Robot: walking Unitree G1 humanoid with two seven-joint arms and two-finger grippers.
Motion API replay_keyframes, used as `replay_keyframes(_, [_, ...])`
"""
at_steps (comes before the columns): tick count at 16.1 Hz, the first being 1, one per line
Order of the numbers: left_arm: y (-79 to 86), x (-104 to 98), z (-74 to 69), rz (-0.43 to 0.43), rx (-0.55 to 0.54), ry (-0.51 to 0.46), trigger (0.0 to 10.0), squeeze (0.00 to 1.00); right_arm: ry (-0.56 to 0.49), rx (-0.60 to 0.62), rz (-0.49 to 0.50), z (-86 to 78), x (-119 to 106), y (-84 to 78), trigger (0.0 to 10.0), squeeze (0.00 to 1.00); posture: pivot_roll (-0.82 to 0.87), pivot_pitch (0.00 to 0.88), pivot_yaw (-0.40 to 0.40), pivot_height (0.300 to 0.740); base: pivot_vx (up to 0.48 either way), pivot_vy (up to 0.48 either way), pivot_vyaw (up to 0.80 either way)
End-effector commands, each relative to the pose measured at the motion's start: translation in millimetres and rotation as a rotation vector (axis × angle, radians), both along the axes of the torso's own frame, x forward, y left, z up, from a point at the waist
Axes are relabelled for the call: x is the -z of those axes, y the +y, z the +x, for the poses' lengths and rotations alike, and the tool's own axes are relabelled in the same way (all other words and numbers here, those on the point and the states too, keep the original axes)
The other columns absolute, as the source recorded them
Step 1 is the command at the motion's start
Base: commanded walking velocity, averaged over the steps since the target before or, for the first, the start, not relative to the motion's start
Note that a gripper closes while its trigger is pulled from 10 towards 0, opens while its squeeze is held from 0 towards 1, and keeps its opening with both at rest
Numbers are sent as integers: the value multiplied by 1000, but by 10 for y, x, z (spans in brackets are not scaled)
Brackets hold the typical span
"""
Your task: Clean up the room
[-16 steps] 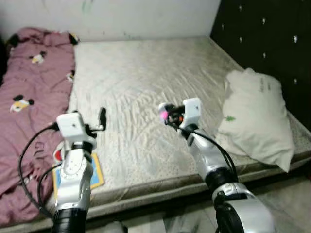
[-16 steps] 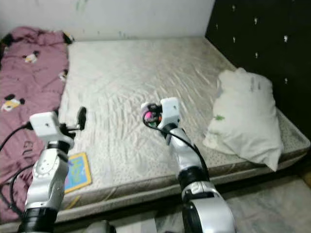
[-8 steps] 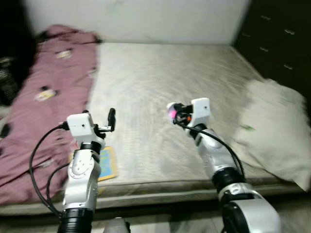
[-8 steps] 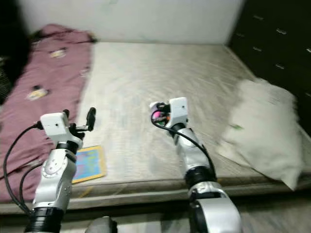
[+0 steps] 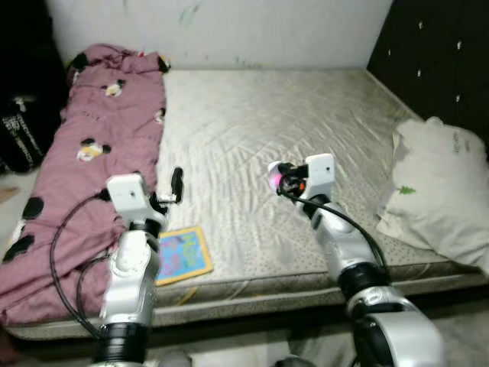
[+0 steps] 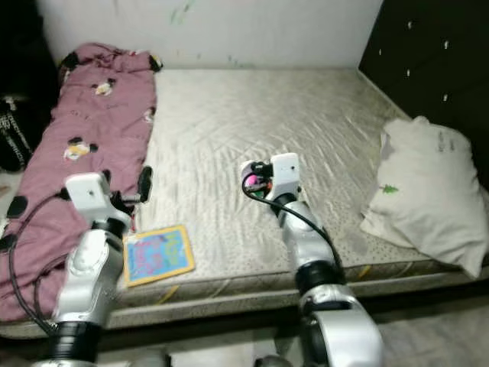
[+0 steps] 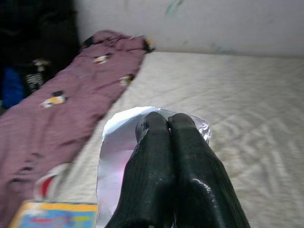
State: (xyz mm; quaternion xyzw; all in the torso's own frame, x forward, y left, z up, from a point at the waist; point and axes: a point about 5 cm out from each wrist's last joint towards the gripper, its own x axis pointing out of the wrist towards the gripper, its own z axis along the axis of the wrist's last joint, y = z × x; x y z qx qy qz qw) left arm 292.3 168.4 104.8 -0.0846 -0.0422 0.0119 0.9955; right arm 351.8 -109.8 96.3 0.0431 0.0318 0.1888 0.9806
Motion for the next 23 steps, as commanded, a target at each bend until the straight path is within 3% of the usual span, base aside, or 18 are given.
replay_keyframes(1, [28,-1,10,6,-6,4,10000,0,-29,-17,3,21,-69,55,10000,0,58,0,-51,740,0,480,0])
replay_keyframes(7, [243,-38,-129,29,-72,-5,10000,0,-92,39,3,11,-158,-99,10000,0,51,0,-39,740,0,480,0])
replay_keyframes(12, [257,-46,-144,44,-91,-15,10000,0,-142,49,-6,-4,-225,-176,10000,0,54,0,-47,740,0,480,0])
replay_keyframes(16, [261,-28,-366,97,-67,-10,10000,0,-199,146,-8,-157,-274,-396,10000,0,57,0,-78,740,0,440,0])
replay_keyframes(19, [275,-26,-545,101,-121,18,10000,0,-194,206,-21,-290,-276,-523,10000,0,57,0,-63,740,0,0,0])
replay_keyframes(21, [264,-62,-590,101,-122,17,10000,0,-184,181,-51,-283,-300,-479,10000,0,59,0,-82,740,0,0,0])
replay_keyframes(23, [310,-33,-616,167,-157,68,10000,0,-143,105,-64,-284,-266,-328,10000,0,65,0,-99,740,0,0,0])
